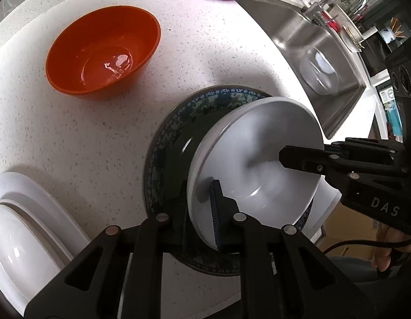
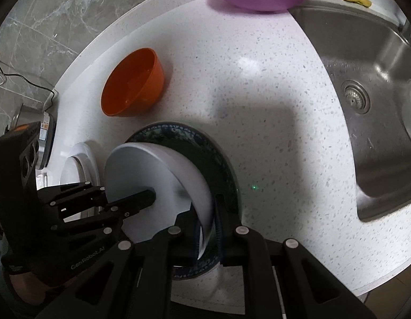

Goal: Organize plates and bowls
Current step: 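Lift the small white bowl with both grippers and lower it into the patterned bowl, then open both grippers to release the small white bowl, then move both grippers to the orange bowl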

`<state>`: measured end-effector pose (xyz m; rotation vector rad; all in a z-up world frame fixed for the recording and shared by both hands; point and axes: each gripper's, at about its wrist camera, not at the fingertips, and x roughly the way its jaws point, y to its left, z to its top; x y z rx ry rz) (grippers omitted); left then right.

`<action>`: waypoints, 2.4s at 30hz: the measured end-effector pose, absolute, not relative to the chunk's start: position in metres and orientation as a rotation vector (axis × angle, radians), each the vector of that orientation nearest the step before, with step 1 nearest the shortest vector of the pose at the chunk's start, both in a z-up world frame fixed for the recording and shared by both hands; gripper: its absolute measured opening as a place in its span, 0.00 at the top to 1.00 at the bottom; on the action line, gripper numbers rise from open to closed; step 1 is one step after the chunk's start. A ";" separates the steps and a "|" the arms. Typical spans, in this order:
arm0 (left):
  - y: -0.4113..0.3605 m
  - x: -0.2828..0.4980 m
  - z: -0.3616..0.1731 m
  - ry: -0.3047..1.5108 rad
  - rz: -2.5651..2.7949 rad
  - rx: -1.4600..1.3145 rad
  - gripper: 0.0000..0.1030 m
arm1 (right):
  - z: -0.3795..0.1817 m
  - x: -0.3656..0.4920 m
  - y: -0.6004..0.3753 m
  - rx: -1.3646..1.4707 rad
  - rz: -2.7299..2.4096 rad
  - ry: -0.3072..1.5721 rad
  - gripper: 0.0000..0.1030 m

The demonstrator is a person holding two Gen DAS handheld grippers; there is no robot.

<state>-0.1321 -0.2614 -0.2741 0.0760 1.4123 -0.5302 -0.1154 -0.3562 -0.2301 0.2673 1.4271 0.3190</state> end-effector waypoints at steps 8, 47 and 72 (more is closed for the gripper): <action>-0.255 -0.130 -0.271 1.410 -0.545 0.064 0.83 | -0.228 -0.119 -0.344 0.138 0.289 1.409 0.89; -0.111 0.021 -0.246 1.382 -0.498 -0.230 0.30 | -0.202 -0.001 -0.350 0.475 0.488 1.304 0.42; -0.148 0.051 -0.305 1.453 -0.554 -0.249 0.86 | -0.271 0.043 -0.307 0.616 0.440 1.481 0.85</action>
